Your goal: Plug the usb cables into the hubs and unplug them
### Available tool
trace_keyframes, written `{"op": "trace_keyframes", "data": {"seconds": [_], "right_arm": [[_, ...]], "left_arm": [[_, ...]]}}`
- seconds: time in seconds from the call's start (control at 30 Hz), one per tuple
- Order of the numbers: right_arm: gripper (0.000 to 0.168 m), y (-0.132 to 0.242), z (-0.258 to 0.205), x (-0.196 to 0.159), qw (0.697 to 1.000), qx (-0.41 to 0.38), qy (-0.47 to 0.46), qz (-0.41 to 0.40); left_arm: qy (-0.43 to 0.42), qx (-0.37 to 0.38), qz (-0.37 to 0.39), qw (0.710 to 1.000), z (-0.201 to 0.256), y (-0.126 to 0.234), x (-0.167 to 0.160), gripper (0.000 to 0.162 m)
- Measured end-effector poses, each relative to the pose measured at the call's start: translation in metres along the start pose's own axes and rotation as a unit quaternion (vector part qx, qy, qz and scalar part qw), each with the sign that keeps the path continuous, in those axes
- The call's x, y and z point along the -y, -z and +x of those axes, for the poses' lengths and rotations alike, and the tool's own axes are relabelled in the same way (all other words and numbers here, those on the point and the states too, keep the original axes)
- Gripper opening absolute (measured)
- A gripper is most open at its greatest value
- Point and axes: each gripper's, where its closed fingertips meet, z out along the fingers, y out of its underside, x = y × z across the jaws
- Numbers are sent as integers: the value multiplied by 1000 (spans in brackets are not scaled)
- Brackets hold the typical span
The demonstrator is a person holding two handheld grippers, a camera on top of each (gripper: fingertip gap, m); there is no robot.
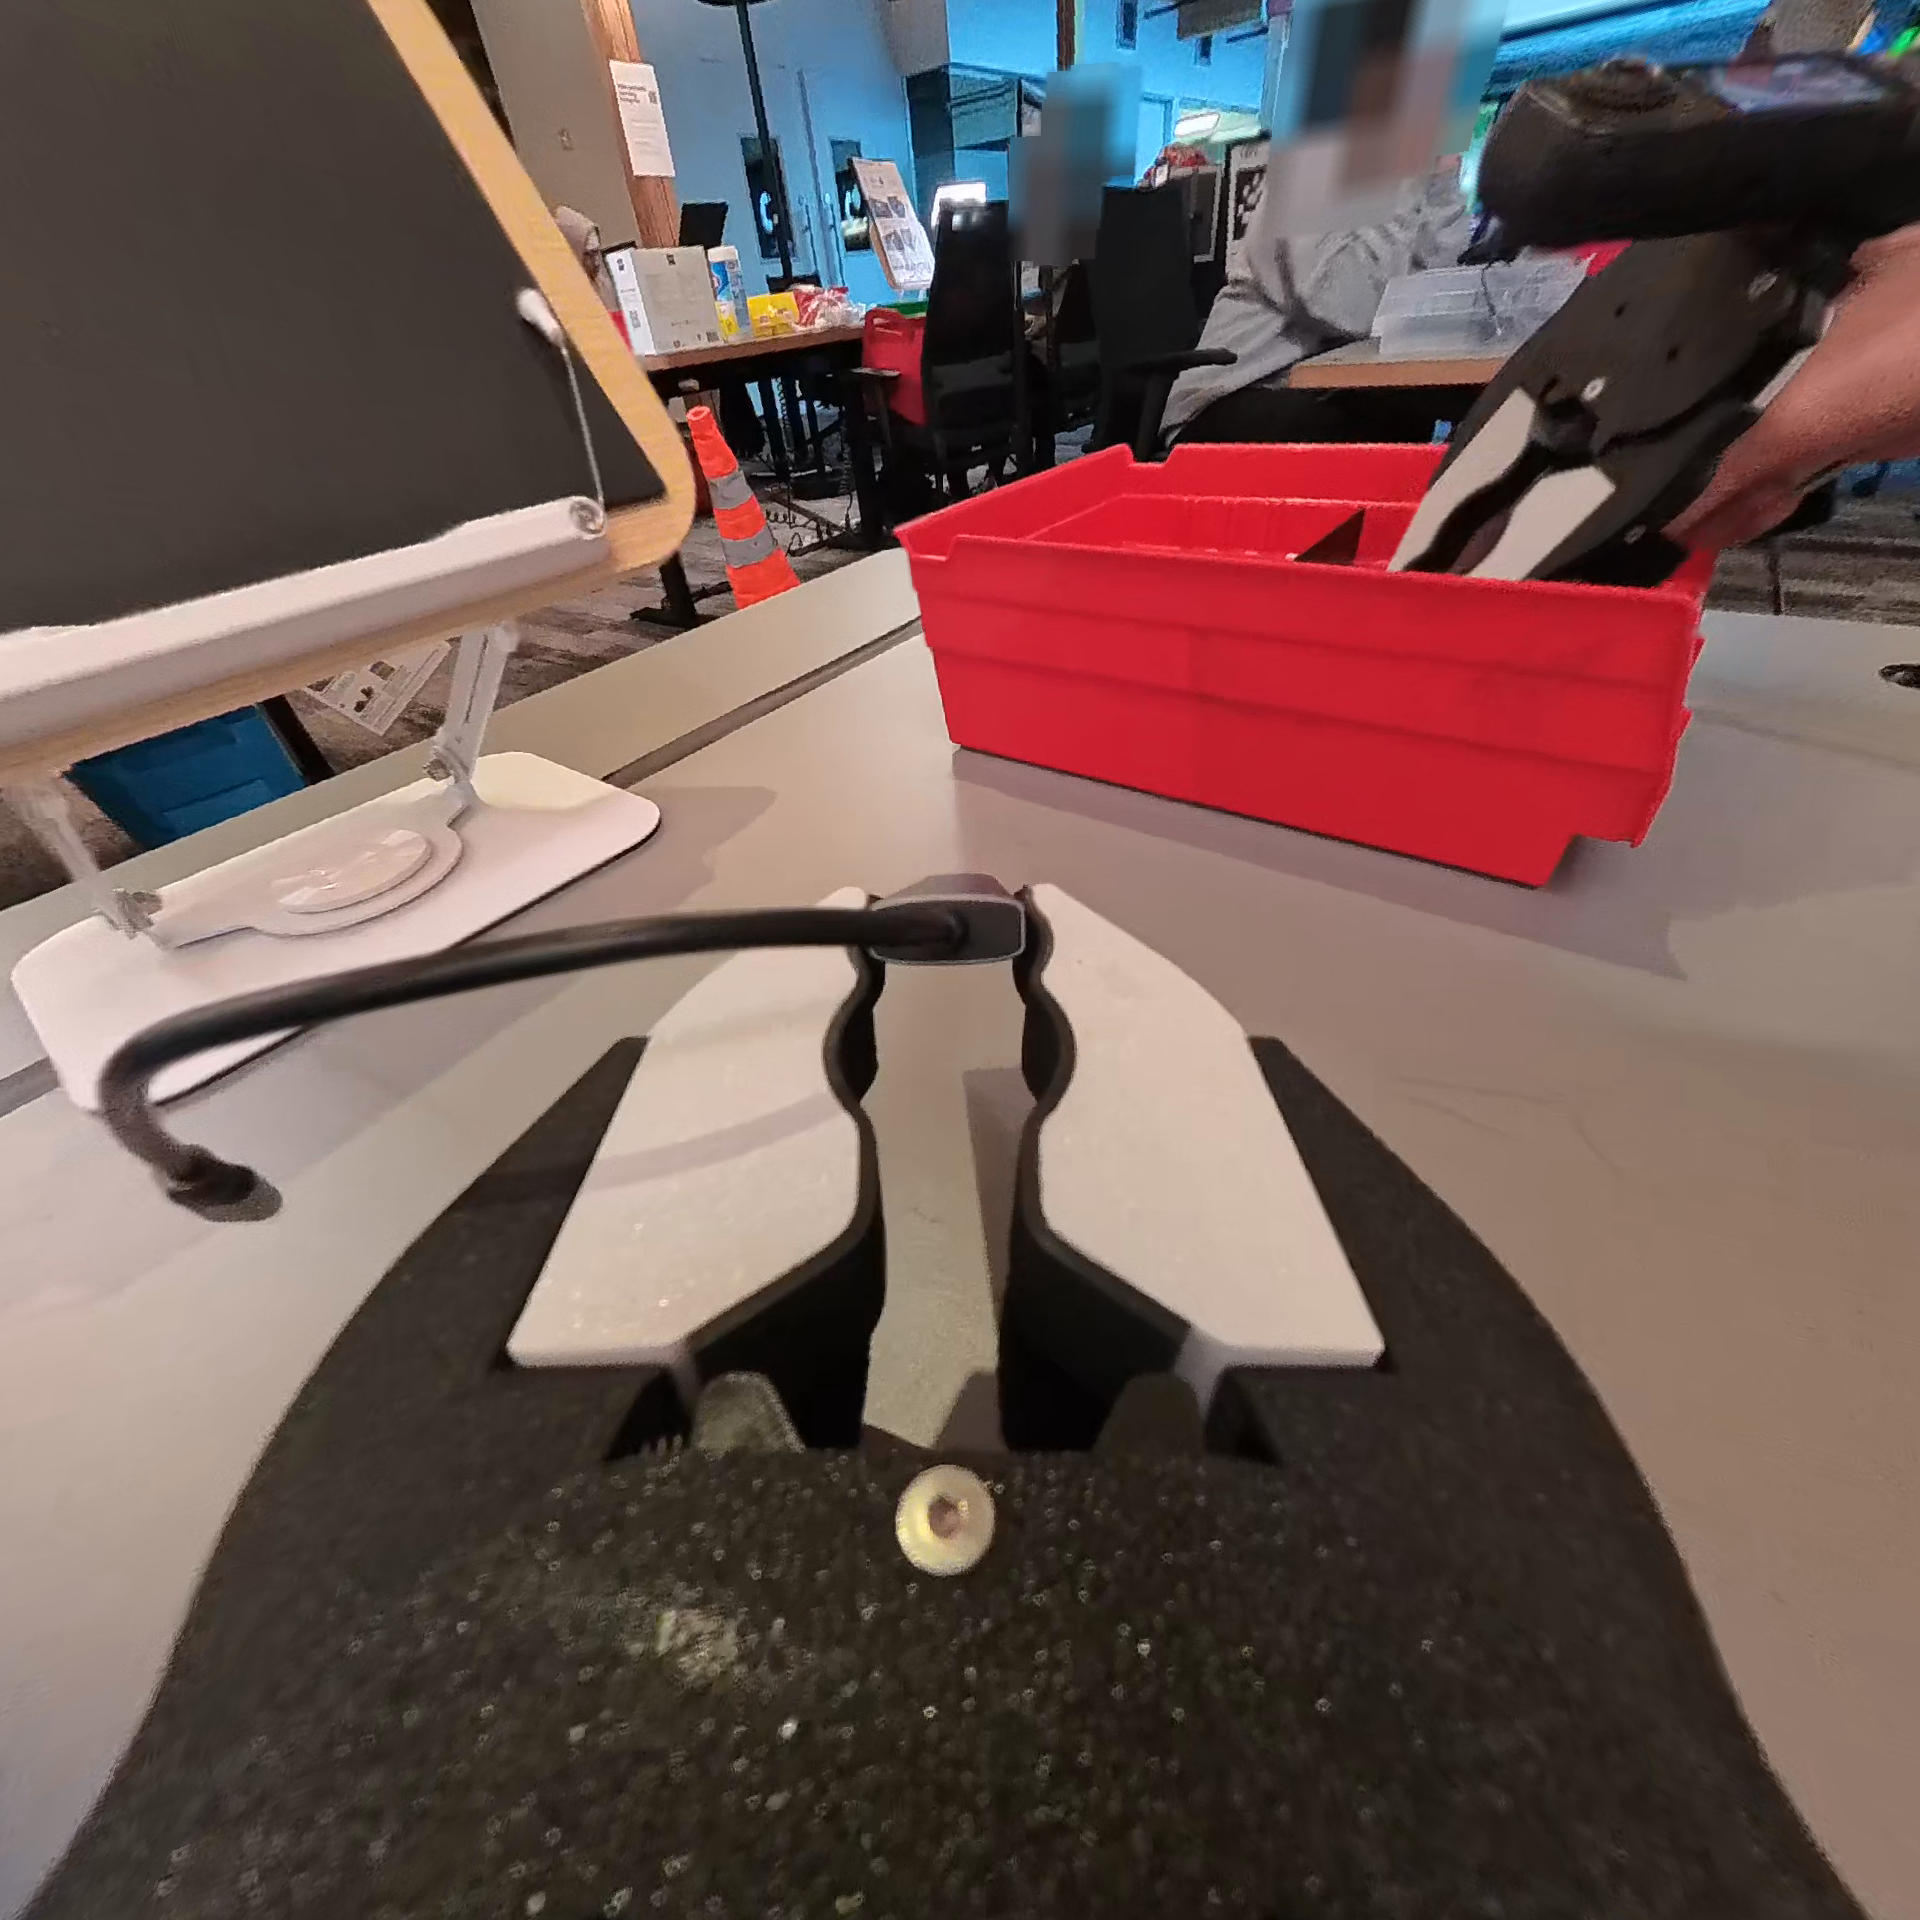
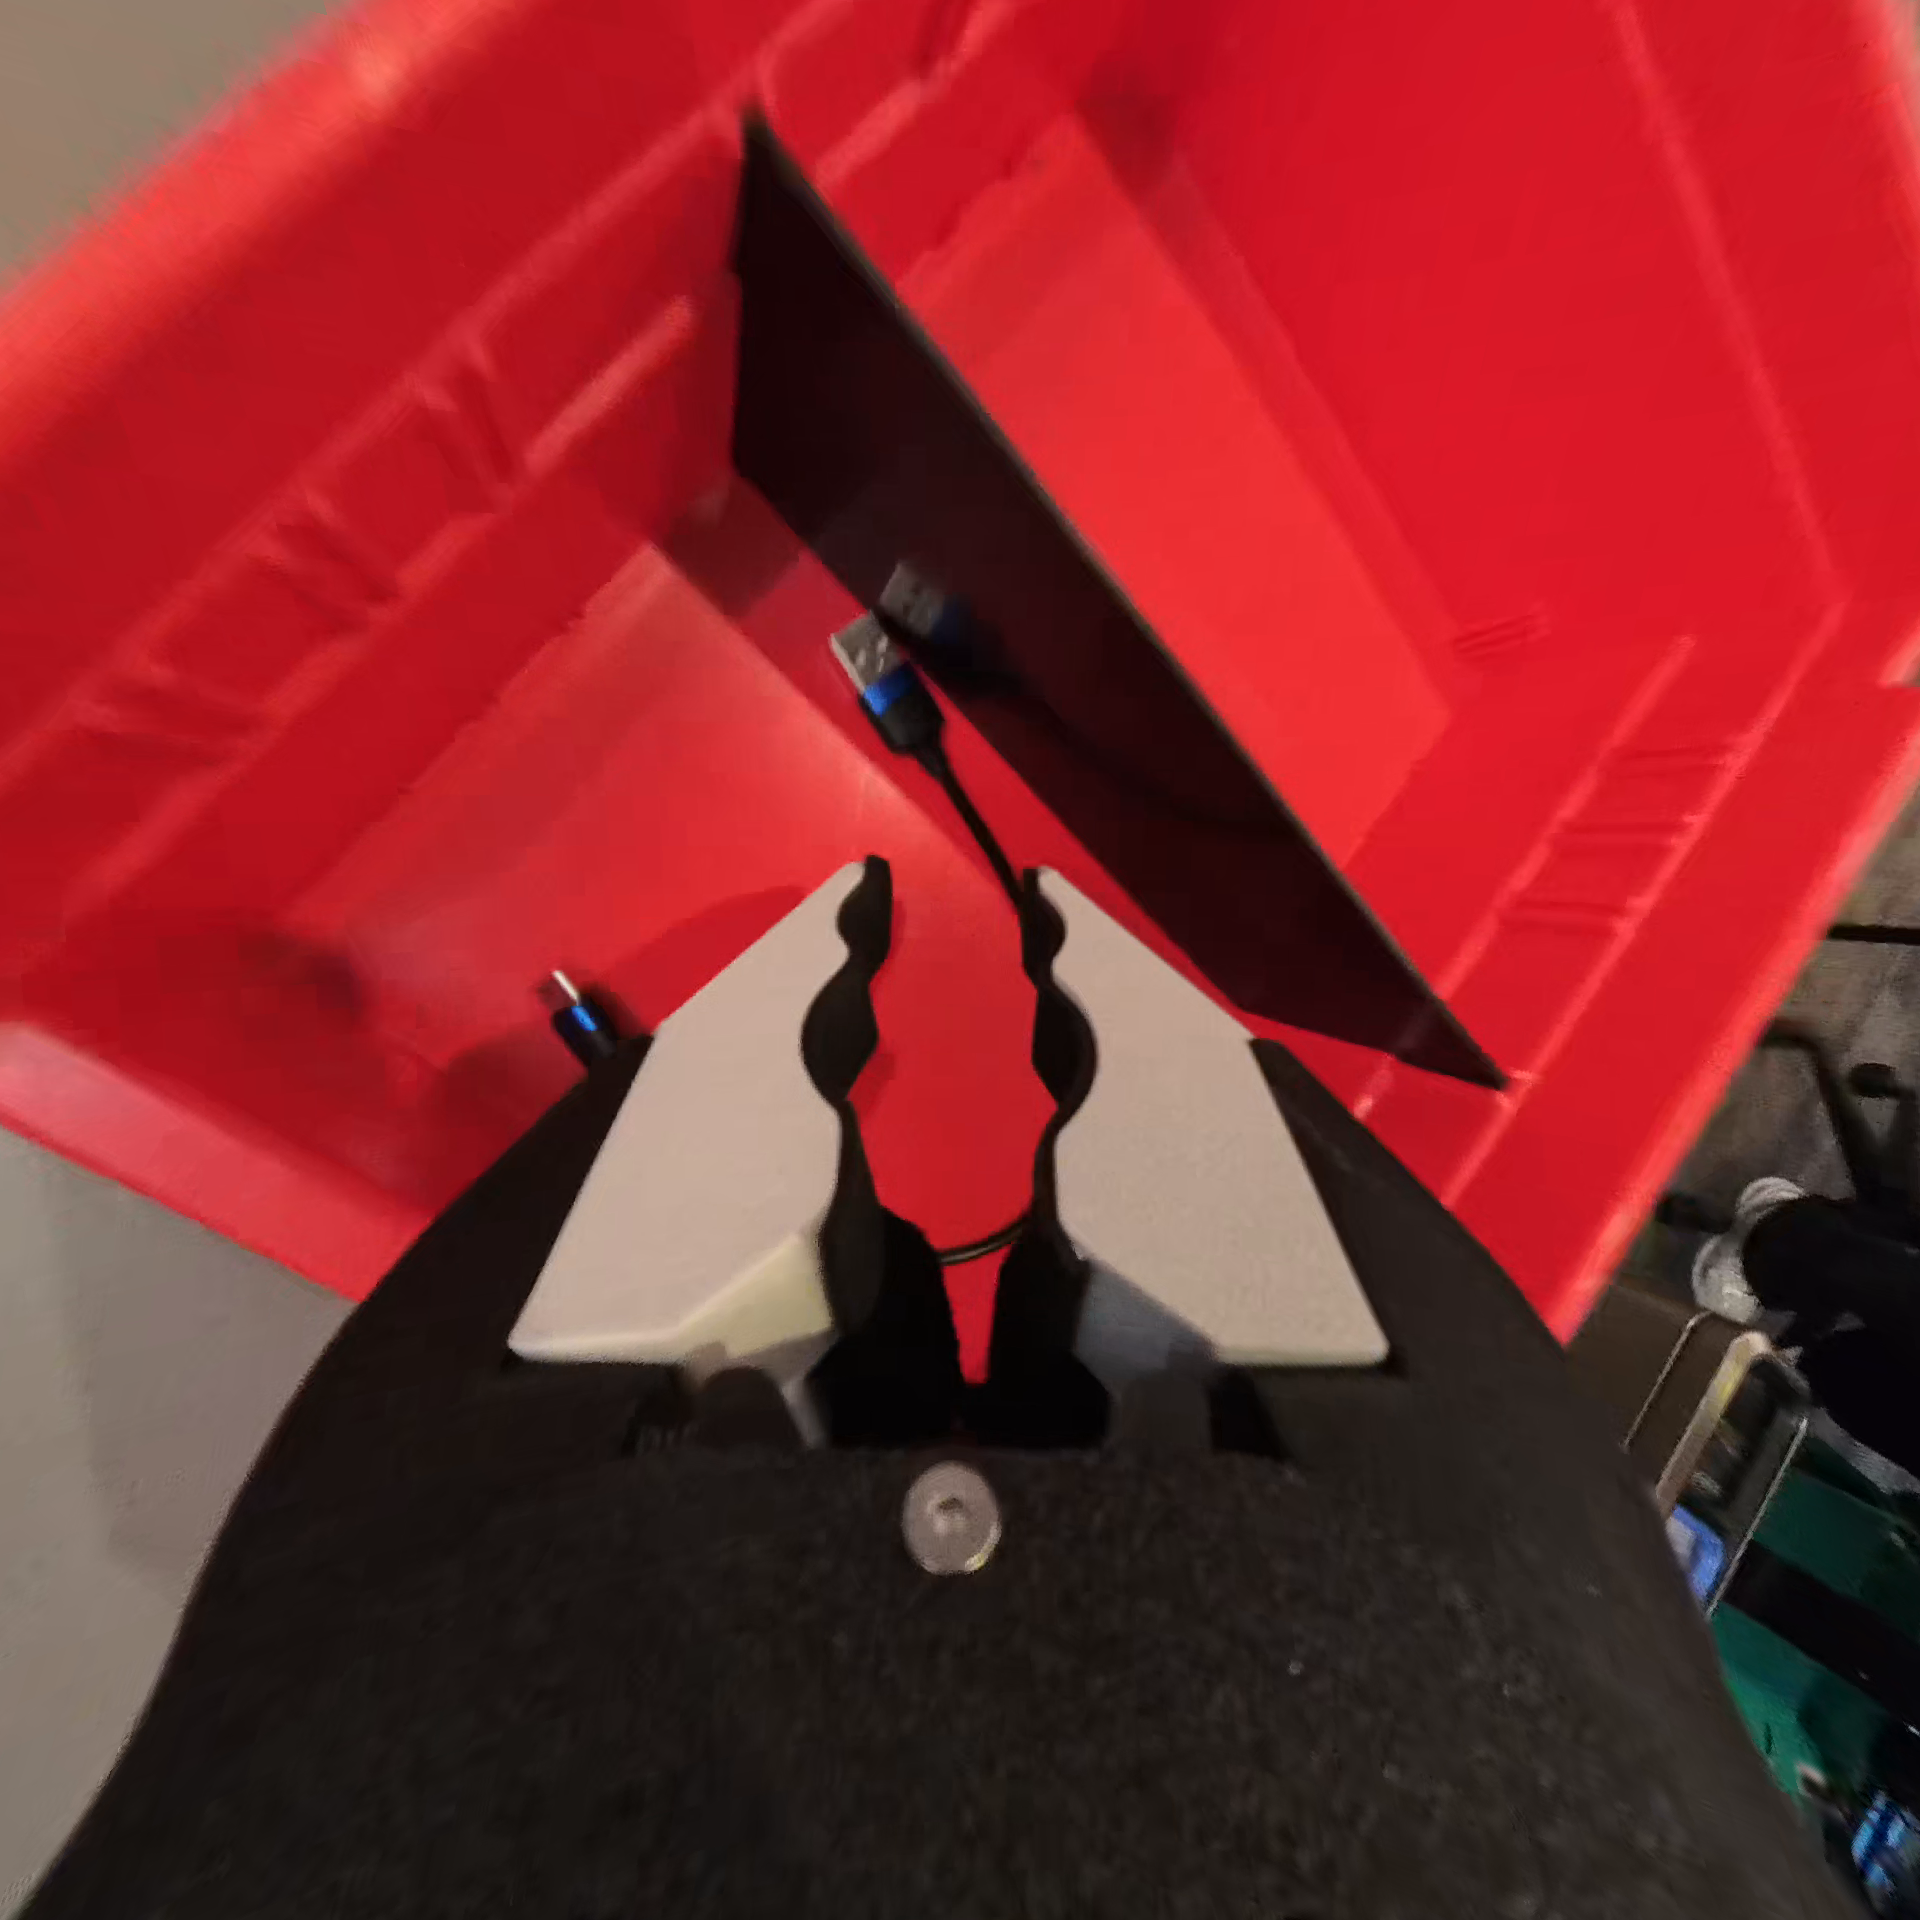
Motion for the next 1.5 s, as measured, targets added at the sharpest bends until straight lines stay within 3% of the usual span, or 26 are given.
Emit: {"op": "trace_keyframes", "data": {"seconds": [0.1,0.17,0.23,0.3,0.47,0.53,0.63,0.73,0.9,0.97,1.1,1.2,1.37,1.5], "right_arm": [[27,47,-16,58,990,-6,-20,138],[29,91,-65,110,957,72,-5,280],[37,119,-130,141,917,183,37,353],[55,112,-165,153,916,199,86,338],[51,80,-201,161,916,256,139,276],[23,72,-208,157,912,276,163,256],[22,72,-203,156,914,261,179,253],[21,87,-172,162,921,209,167,284],[21,146,-69,160,934,54,144,322],[21,158,-22,144,947,3,135,291],[21,128,44,87,983,-6,129,129],[21,89,46,64,989,88,115,42],[21,15,54,77,983,138,123,-19],[21,-37,43,62,963,194,135,-130]], "left_arm": [[43,-55,46,997,8,6,14,23],[75,-103,76,989,16,11,25,23],[98,-166,91,977,28,16,32,23],[90,-228,94,965,43,22,34,23],[14,-293,86,952,77,30,29,23],[-11,-296,91,951,86,32,28,23],[-31,-266,84,960,86,27,24,24],[-26,-240,57,969,82,19,15,53],[-16,-225,43,973,79,16,11,43],[-15,-215,42,976,76,15,11,39],[-13,-210,42,977,74,14,11,37],[-15,-207,41,977,74,13,11,36],[-18,-205,40,978,75,13,10,35],[-13,-207,35,978,77,13,9,35]]}}
